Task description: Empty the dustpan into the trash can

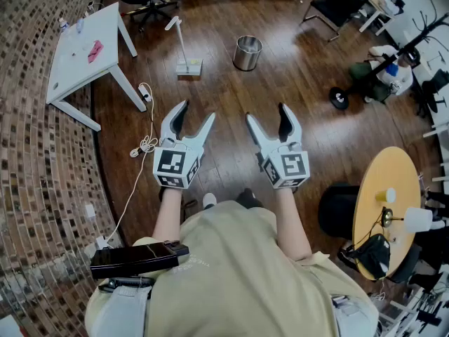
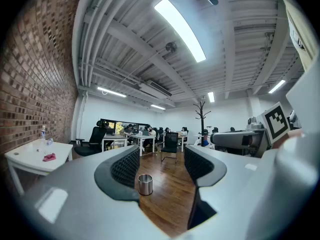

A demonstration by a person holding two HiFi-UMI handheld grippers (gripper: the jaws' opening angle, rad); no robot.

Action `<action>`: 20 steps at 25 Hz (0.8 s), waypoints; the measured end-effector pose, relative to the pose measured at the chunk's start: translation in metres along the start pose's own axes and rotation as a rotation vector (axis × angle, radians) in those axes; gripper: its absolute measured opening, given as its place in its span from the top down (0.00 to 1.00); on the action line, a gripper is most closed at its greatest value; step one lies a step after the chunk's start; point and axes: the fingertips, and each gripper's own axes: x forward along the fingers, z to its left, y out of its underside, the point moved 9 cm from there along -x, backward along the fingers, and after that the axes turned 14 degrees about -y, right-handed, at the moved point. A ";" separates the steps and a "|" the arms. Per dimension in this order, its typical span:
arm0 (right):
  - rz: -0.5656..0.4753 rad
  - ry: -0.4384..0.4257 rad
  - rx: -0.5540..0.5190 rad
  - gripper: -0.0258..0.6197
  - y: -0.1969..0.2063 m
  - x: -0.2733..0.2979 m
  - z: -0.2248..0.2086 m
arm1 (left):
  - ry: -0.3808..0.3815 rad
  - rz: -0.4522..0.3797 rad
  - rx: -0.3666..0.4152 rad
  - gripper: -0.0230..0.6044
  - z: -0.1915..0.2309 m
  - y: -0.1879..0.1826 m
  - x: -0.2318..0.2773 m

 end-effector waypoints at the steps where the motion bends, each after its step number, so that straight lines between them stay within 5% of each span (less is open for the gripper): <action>1: 0.006 -0.002 0.004 0.35 0.002 0.000 0.003 | -0.005 0.003 -0.005 0.52 0.003 0.002 -0.002; 8: 0.004 0.008 0.022 0.36 0.009 0.001 -0.004 | 0.004 0.021 -0.017 0.56 0.003 0.009 0.009; 20: -0.050 -0.044 0.028 0.36 0.005 0.062 -0.105 | -0.052 0.014 0.037 0.56 -0.005 -0.005 0.107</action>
